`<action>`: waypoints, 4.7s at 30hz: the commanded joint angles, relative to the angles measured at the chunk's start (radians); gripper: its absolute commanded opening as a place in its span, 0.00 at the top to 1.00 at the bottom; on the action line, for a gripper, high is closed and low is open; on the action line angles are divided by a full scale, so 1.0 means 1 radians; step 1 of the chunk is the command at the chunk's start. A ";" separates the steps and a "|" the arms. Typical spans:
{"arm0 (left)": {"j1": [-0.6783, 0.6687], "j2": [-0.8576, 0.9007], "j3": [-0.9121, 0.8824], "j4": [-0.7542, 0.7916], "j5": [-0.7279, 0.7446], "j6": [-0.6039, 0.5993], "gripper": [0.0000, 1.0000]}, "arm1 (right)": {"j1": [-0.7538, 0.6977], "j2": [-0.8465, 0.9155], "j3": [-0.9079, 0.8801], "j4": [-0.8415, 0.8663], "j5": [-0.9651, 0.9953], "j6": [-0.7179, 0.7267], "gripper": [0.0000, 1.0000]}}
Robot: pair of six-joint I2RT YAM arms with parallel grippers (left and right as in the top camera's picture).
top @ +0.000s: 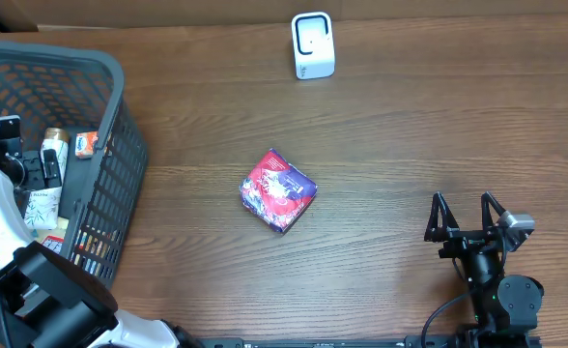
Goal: Scan the item barcode
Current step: 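Grasp the white bamboo tube in the basket and place it on table, then grasp the yellow detergent bag and place it beside the tube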
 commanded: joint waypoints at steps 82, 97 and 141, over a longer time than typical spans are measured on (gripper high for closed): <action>-1.447 0.219 -0.122 0.152 0.259 -0.574 0.96 | 0.003 -0.011 -0.010 0.005 0.010 0.004 0.00; -1.110 -0.043 0.538 -0.454 0.111 -0.570 0.00 | 0.003 -0.011 -0.010 0.005 0.010 0.004 0.00; 0.057 -0.206 -0.516 -0.029 -0.219 -1.142 0.00 | 0.003 -0.011 -0.010 0.005 0.010 0.004 0.00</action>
